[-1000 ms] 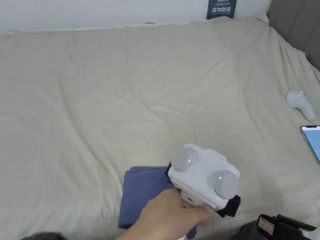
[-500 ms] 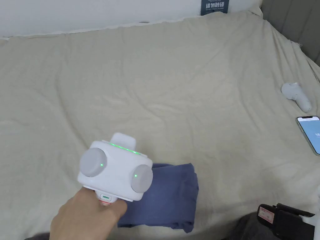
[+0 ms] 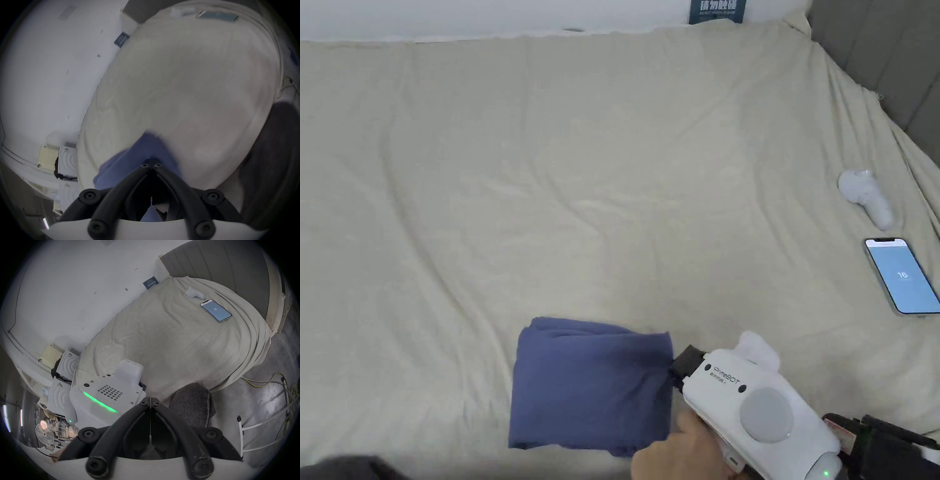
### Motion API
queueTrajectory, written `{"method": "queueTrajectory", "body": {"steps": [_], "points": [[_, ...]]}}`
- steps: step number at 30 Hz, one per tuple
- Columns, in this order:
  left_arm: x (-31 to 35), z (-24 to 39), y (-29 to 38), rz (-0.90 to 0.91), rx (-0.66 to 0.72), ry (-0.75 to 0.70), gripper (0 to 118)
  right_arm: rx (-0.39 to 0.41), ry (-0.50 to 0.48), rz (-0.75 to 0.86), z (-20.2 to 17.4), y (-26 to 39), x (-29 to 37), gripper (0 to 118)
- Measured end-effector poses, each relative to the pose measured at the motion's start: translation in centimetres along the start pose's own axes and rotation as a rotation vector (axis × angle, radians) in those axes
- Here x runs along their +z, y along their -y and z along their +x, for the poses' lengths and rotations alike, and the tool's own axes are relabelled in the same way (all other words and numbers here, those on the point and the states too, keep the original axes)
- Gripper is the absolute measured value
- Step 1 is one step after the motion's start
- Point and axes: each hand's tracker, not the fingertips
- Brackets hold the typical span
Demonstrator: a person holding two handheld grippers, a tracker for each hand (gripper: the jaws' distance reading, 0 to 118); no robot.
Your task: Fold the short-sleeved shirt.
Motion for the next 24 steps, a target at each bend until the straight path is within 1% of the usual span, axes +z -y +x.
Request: {"method": "queueTrajectory", "body": {"steps": [1, 2, 4, 5, 6, 7, 9, 11, 12, 13, 14, 15, 16, 18, 19, 20, 21, 22, 23, 24], "points": [[0.0, -0.9, 0.0, 0.019, 0.061, 0.071, 0, 0.004, 0.002, 0.001, -0.1, -0.2, 0.0, 0], [-0.1, -1.8, 0.2, 0.02, 0.089, 0.125, 0, 0.011, 0.004, -0.001, -0.2, -0.4, -0.1, 0], [0.6, -6.7, 1.8, 0.025, 0.215, 0.229, 0, 0.035, 0.009, -0.015, -0.7, -0.9, -0.8, 0], [0.7, -8.8, 2.5, 0.028, 0.312, 0.356, 0, 0.055, 0.003, -0.029, -1.0, -1.1, -1.3, 0], [0.6, -12.3, 3.9, 0.019, 0.427, 0.485, 0, 0.079, -0.009, -0.053, -1.5, -1.5, -2.2, 0], [0.3, -15.6, 5.8, 0.048, 0.536, 0.637, 0, 0.093, -0.04, -0.079, -2.1, -1.9, -3.3, 0], [-0.5, -21.0, 8.7, 0.026, 0.672, 0.781, 0, 0.119, -0.137, -0.134, -3.4, -2.8, -6.1, 0], [-1.6, -25.6, 12.4, 0.057, 0.751, 0.768, 0, 0.126, -0.247, -0.19, -4.5, -3.6, -9.8, 0], [-2.2, -27.2, 14.0, 0.062, 0.754, 0.745, 0, 0.116, -0.304, -0.228, -4.9, -3.9, -11.9, 0], [-2.8, -28.3, 15.4, 0.053, 0.761, 0.71, 0, 0.076, -0.324, -0.273, -5.4, -4.1, -14.2, 0], [-3.5, -29.2, 16.6, 0.042, 0.78, 0.697, 0, 0.059, -0.374, -0.32, -5.5, -4.2, -16.2, 0], [-4.5, -30.1, 18.0, 0.033, 0.781, 0.706, 0, 0.037, -0.468, -0.366, -5.4, -4.0, -18.5, 0], [-5.3, -30.7, 19.3, 0.013, 0.802, 0.709, 0, 0.008, -0.512, -0.412, -5.3, -3.6, -20.5, 0], [-6.7, -30.8, 21.0, -0.019, 0.845, 0.77, 0, -0.034, -0.55, -0.521, -4.8, -2.8, -23.6, 0], [-7.6, -30.8, 21.7, -0.009, 0.849, 0.816, 0, -0.034, -0.58, -0.526, -4.1, -2.1, -25.1, 0], [-8.1, -30.8, 22.1, -0.005, 0.852, 0.843, 0, -0.042, -0.57, -0.537, -3.5, -1.8, -26.0, 0], [-8.6, -30.6, 22.4, -0.024, 0.861, 0.872, 0, -0.068, -0.51, -0.567, -2.9, -1.4, -26.9, 0], [-9.3, -30.5, 22.7, -0.027, 0.88, 0.922, 0, -0.107, -0.547, -0.573, -1.9, -0.9, -27.6, 0], [-9.9, -30.5, 23.1, -0.02, 0.895, 0.967, 0, -0.157, -0.613, -0.576, -1.2, -0.7, -27.8, 0], [-10.4, -30.4, 23.2, -0.021, 0.917, 0.993, 0, -0.217, -0.658, -0.568, -0.6, -0.6, -27.8, 0]]}}
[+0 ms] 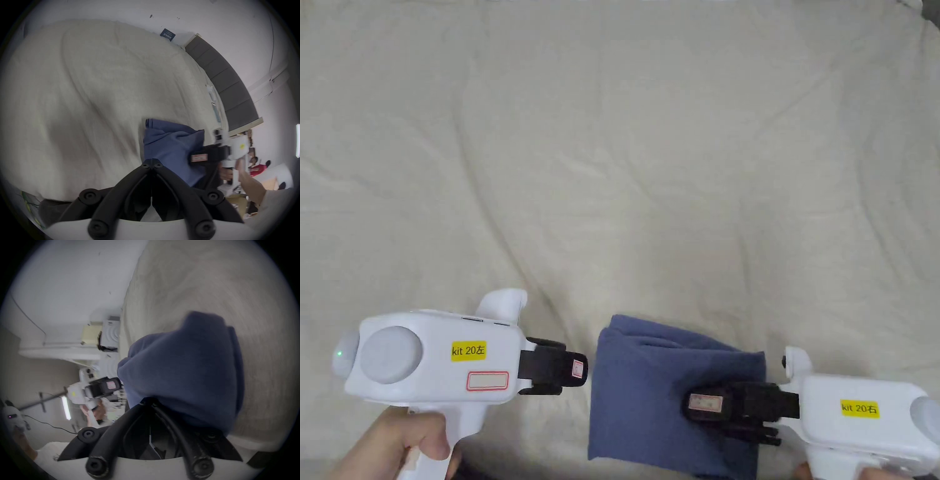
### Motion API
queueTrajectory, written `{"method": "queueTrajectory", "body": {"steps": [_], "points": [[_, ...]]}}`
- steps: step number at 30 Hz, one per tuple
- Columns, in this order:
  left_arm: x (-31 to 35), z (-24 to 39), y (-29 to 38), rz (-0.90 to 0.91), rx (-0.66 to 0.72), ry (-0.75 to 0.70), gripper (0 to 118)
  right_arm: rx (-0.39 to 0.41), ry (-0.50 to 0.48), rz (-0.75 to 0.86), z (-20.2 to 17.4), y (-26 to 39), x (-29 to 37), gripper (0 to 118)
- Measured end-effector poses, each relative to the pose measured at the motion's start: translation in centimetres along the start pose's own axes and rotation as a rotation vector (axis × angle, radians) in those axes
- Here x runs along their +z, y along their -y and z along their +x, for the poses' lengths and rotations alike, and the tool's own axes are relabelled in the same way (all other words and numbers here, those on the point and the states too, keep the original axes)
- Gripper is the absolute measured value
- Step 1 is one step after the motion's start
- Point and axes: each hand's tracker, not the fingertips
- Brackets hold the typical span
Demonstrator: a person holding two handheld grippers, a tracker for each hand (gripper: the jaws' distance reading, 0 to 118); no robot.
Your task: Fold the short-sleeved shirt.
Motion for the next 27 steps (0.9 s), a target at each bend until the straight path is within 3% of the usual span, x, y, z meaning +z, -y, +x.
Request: {"method": "queueTrajectory", "body": {"steps": [3, 6, 7, 9, 10, 19, 24, 25, 26, 27], "points": [[-0.6, -1.0, -0.2, -0.018, 0.054, 0.069, 0, 0.007, 0.03, 0.006, 0.1, 0.4, 0.4, 0], [-1.0, -1.1, -0.3, -0.018, 0.025, 0.09, 0, 0.01, 0.033, 0.003, 0.2, 0.2, 0.2, 0], [-1.2, -1.1, -0.3, -0.022, 0.024, 0.096, 7, 0.006, 0.032, 0.002, 0.2, 0.2, 0.1, 0], [-1.5, -0.8, -0.4, -0.039, 0.022, 0.108, 93, 0.013, 0.039, -0.004, 0.1, 0.1, 0.1, 0], [-1.9, -0.5, -0.2, -0.056, 0.025, 0.117, 115, 0.015, 0.042, -0.006, 0.1, 0.0, 0.0, 0], [-7.4, -0.2, -0.2, -0.118, 0.079, 0.32, 117, 0.006, 0.043, -0.027, 0.1, -0.4, -0.1, 0], [-8.3, 0.2, -0.6, -0.118, 0.065, 0.322, 116, -0.001, 0.044, -0.03, -0.1, -0.4, -0.1, 0], [-7.9, -0.1, -0.7, -0.118, 0.067, 0.325, 112, 0.0, 0.051, -0.03, -0.4, -0.3, -0.1, 0], [-7.6, 0.0, -0.8, -0.119, 0.069, 0.329, 90, 0.005, 0.063, -0.029, -0.7, -0.3, -0.1, 0], [-7.3, -0.5, -1.0, -0.101, 0.052, 0.236, 57, 0.019, 0.079, -0.028, -1.0, -0.3, 0.1, 0]]}}
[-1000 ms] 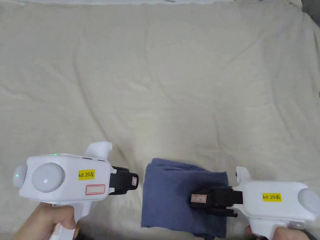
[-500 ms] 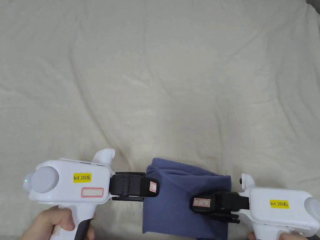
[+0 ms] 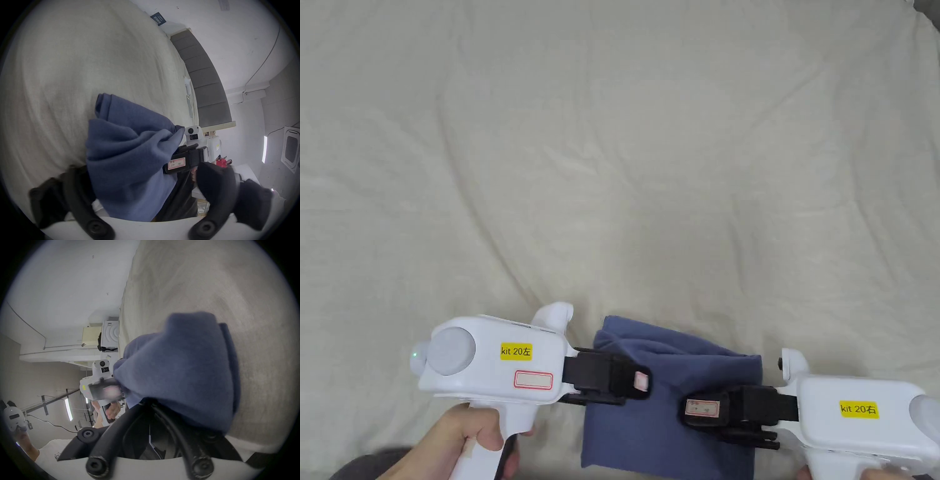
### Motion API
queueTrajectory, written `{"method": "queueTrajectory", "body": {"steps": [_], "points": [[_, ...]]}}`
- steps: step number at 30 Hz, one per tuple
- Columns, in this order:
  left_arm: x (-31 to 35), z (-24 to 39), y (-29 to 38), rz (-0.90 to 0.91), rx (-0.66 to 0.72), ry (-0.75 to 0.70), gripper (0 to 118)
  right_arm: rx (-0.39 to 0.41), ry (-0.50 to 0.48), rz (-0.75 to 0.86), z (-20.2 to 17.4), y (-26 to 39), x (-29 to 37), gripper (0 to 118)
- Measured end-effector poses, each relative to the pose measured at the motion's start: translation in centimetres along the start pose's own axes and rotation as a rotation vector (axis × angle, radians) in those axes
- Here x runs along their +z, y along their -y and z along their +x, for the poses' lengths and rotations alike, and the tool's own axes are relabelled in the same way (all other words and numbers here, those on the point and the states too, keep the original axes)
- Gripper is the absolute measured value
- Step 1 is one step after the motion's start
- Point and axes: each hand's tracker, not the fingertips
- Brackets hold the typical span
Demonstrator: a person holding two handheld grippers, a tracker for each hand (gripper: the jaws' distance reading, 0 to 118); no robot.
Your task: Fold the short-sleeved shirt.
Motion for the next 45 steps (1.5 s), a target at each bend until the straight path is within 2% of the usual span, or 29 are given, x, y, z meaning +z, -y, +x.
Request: {"method": "queueTrajectory", "body": {"steps": [1, 3, 5, 9, 14, 16, 17, 25, 27, 29, 30, 33, 34, 35, 36, 37, 38, 41, 42, 43, 45], "points": [[0.6, -1.1, -0.1, 0.009, -0.033, -0.092, 32, 0.017, 0.015, -0.004, -0.4, 0.0, 0.1, 0], [0.8, -1.6, 0.1, -0.015, 0.055, 0.053, 29, 0.057, 0.061, -0.006, -1.5, 0.2, 0.2, 0], [1.3, -1.1, 0.1, -0.014, 0.012, 0.029, 27, 0.101, 0.103, 0.0, -2.9, 0.4, 0.3, 0], [4.8, -2.4, -0.7, 0.011, 0.035, 0.056, 25, 0.162, 0.131, 0.02, -5.9, 0.6, 0.7, 0], [14.7, -7.1, -1.8, 0.12, 0.086, -0.039, 25, 0.171, 0.108, 0.091, -8.9, 0.0, 0.5, 0], [20.4, -10.5, -2.2, 0.182, 0.153, -0.079, 25, 0.159, 0.106, 0.133, -10.6, -0.2, -0.2, 0], [23.3, -11.9, -2.2, 0.172, 0.131, -0.121, 25, 0.153, 0.104, 0.154, -11.0, -0.3, -0.4, 0], [47.5, -23.7, -3.4, 0.323, 0.253, -0.505, 25, 0.147, 0.166, 0.273, -13.7, -1.7, -1.4, 0], [51.0, -25.2, -3.8, 0.362, 0.316, -0.56, 25, 0.129, 0.17, 0.284, -13.7, -2.3, -1.3, 0], [53.5, -26.8, -3.9, 0.373, 0.343, -0.687, 25, 0.142, 0.204, 0.29, -14.1, -2.7, -1.5, 0], [54.0, -27.4, -4.0, 0.392, 0.366, -0.707, 25, 0.153, 0.228, 0.291, -14.3, -2.9, -1.7, 0], [54.2, -27.4, -4.3, 0.397, 0.319, -0.723, 25, 0.15, 0.222, 0.277, -14.1, -3.6, -2.4, 0], [53.9, -27.0, -4.2, 0.422, 0.31, -0.764, 34, 0.143, 0.227, 0.269, -14.2, -3.8, -2.8, 0], [53.7, -26.7, -4.3, 0.454, 0.298, -0.787, 77, 0.148, 0.237, 0.265, -14.9, -3.5, -3.7, 0], [53.6, -26.3, -4.2, 0.502, 0.291, -0.827, 110, 0.158, 0.24, 0.263, -15.4, -3.3, -4.2, 0], [53.5, -25.8, -4.0, 0.516, 0.31, -0.836, 118, 0.17, 0.24, 0.257, -15.7, -3.1, -4.3, 0], [53.8, -25.4, -4.4, 0.554, 0.274, -0.84, 114, 0.181, 0.239, 0.249, -15.9, -2.9, -4.3, 0], [51.6, -23.2, -4.9, 0.474, 0.249, -0.92, 115, 0.241, 0.235, 0.248, -16.4, -2.6, -2.8, 0], [51.4, -19.7, -4.0, 0.44, 0.231, -0.927, 114, 0.273, 0.243, 0.27, -16.9, -2.5, -2.3, 0], [50.0, -17.6, -4.1, 0.391, 0.222, -0.909, 105, 0.301, 0.244, 0.299, -17.0, -2.6, -1.4, 0], [46.3, -12.9, -4.0, 0.401, 0.124, -0.862, 0, 0.354, 0.287, 0.35, -18.2, -3.1, -0.1, 0]]}}
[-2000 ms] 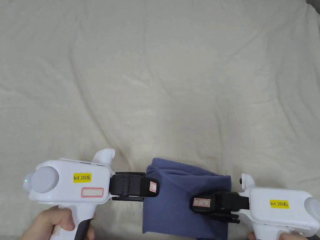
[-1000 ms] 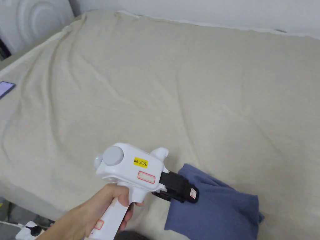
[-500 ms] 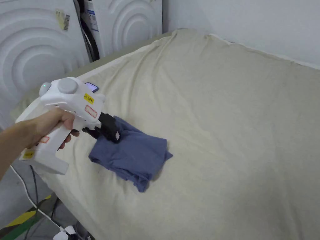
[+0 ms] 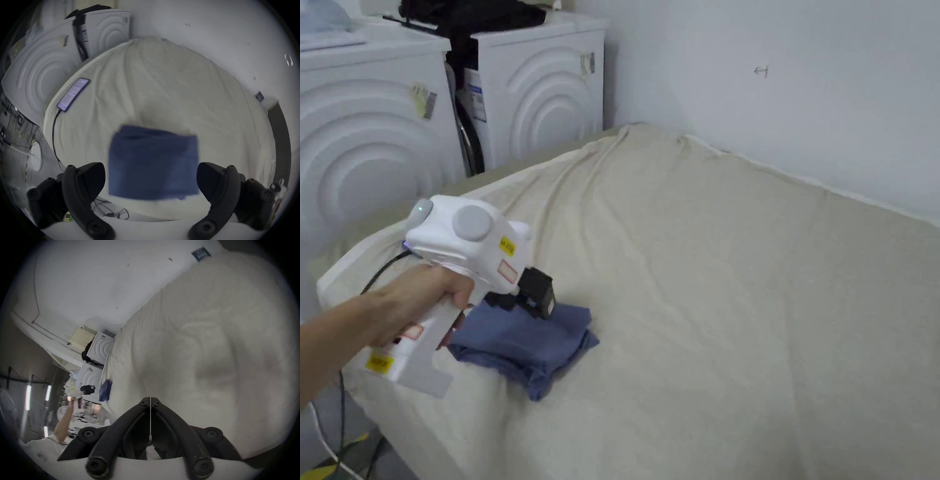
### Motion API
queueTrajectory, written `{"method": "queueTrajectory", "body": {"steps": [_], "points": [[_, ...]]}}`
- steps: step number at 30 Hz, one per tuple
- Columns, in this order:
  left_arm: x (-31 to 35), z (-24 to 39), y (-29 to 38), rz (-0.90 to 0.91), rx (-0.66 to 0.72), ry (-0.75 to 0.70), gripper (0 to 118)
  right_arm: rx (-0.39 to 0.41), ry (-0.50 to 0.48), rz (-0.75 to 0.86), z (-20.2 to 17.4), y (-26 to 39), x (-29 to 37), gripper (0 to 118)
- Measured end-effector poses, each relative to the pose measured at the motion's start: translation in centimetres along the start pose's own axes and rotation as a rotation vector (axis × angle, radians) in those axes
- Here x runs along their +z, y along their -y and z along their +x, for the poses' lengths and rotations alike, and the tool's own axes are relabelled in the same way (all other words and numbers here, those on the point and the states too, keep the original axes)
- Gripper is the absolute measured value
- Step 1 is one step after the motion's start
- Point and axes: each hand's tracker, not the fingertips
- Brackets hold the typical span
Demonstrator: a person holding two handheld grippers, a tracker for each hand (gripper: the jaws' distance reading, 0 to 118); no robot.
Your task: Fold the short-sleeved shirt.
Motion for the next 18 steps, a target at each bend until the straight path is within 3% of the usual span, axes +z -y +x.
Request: {"method": "queueTrajectory", "body": {"steps": [2, 3, 4, 9, 11, 14, 15, 18], "points": [[1.0, 7.6, 1.3, 0.063, -0.181, -0.016, 0, 0.102, 0.106, 0.06, -0.9, -1.5, 1.5, 0], [1.4, 11.9, 1.7, 0.061, -0.255, 0.071, 0, 0.172, 0.151, 0.07, -1.5, -2.3, 2.3, 0], [1.7, 16.0, 2.3, 0.04, -0.286, 0.148, 0, 0.224, 0.192, 0.106, -2.0, -3.0, 3.2, 0], [2.4, 33.1, 1.3, 0.331, -0.319, 0.288, 0, 0.464, 0.446, 0.307, -6.1, -7.0, 6.8, 0], [5.1, 39.9, 1.3, 0.428, -0.228, 0.395, 0, 0.486, 0.509, 0.404, -8.1, -9.0, 7.9, 0], [8.8, 47.3, 0.4, 0.662, -0.271, 0.309, 0, 0.557, 0.588, 0.537, -11.5, -12.1, 9.2, 0], [10.0, 49.3, 0.0, 0.702, -0.312, 0.309, 0, 0.615, 0.629, 0.571, -12.6, -12.9, 9.5, 0], [12.7, 53.4, -1.0, 0.741, -0.369, 0.26, 0, 0.666, 0.69, 0.684, -15.7, -14.6, 10.5, 0]]}}
